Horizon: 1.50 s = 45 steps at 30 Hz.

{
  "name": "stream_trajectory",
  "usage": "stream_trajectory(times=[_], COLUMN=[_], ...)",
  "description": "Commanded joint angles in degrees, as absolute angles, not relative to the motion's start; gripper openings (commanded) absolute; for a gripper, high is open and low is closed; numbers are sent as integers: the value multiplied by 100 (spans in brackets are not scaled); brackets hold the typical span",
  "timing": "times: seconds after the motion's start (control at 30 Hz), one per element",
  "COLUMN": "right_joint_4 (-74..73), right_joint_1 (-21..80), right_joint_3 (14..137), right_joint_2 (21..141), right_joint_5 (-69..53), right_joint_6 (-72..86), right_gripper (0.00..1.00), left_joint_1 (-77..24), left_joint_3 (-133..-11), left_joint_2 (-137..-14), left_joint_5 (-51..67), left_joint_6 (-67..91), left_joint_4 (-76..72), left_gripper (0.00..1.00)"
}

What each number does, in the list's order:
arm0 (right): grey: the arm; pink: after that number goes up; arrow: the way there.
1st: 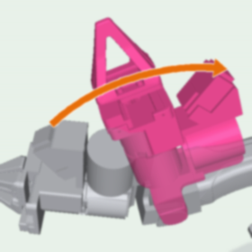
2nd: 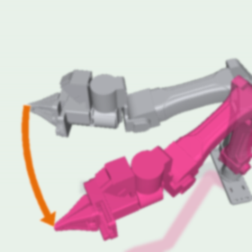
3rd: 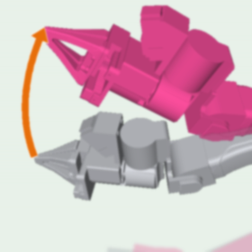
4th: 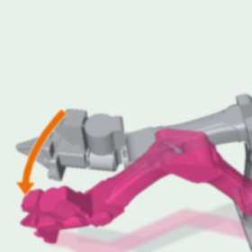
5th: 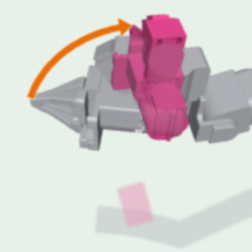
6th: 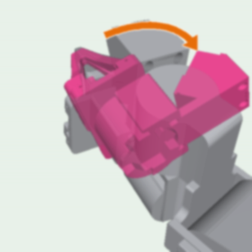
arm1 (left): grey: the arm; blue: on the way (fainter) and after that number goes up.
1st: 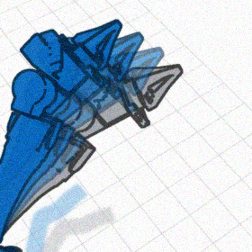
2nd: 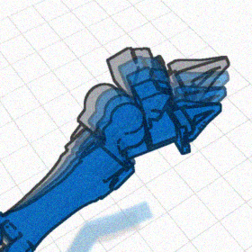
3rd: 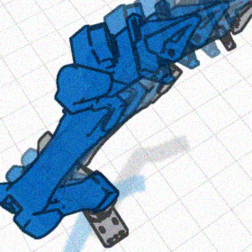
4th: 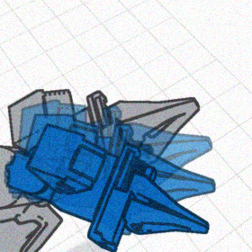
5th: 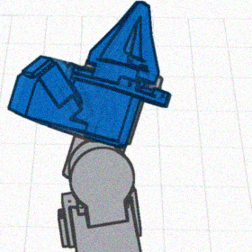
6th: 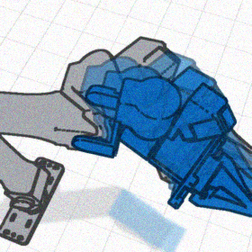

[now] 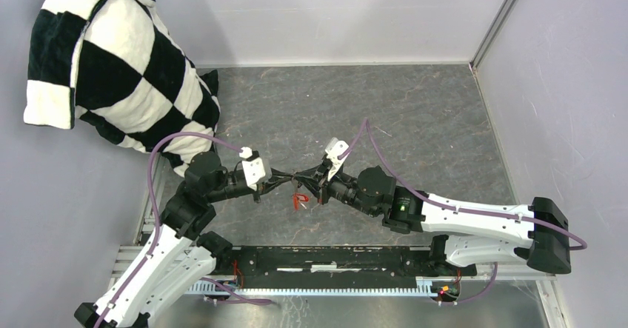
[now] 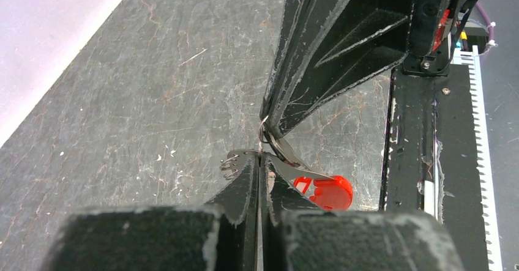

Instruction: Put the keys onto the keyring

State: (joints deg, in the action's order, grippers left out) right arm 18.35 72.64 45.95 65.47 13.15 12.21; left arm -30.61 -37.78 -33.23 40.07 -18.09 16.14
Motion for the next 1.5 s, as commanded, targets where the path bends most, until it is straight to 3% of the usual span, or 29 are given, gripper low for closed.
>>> stream_trajectory(times=[0.0,0.97,1.47], right_joint_4=[2145,1710,2127], right_joint_1=[7287,7273,6857], right_joint_3=[4676,4642,4254], right_joint_2=[6479,6377,6231], right_joint_5=[1453,2208,1358], right_joint_6=[1326,1664,2095], right_gripper=[0,0,0], left_joint_1=[-3067,-3067,-3067], left_joint_3=[-3751,-3731,-3640], left_joint_2=[-3233,-3050,-2812], left_joint_5=[4295,4435,4724], left_joint_6=[-2197,-2469,-2391], left_joint_4=[1413,1329,582], left_gripper=[2,2,2])
